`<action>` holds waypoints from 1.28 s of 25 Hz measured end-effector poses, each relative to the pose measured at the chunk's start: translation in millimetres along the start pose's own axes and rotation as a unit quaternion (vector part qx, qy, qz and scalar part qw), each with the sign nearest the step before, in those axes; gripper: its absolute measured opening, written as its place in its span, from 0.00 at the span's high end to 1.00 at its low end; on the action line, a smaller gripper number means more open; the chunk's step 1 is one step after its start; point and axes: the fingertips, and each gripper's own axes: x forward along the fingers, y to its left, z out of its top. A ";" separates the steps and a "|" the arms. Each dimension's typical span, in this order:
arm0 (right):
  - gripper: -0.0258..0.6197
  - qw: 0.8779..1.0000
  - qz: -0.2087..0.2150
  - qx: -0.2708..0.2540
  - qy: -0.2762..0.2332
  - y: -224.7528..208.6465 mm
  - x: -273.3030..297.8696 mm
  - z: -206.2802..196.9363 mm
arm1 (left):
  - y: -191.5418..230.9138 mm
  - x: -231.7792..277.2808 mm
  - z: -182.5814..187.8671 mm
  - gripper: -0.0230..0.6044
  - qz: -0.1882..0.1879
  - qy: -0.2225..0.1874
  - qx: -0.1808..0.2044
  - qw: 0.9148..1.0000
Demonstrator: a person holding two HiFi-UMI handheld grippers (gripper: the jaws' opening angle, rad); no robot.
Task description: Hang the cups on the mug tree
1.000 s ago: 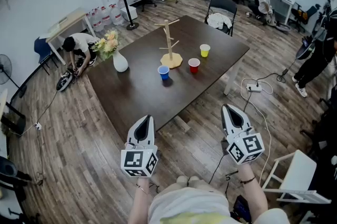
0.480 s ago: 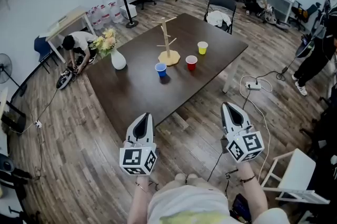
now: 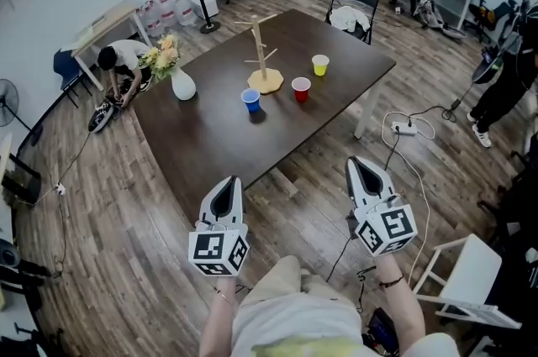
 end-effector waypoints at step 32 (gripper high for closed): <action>0.93 0.997 -0.059 0.021 0.048 -135.5 180.1 -45.6 | 15.7 261.5 -20.3 0.94 -0.086 0.043 -0.034 0.995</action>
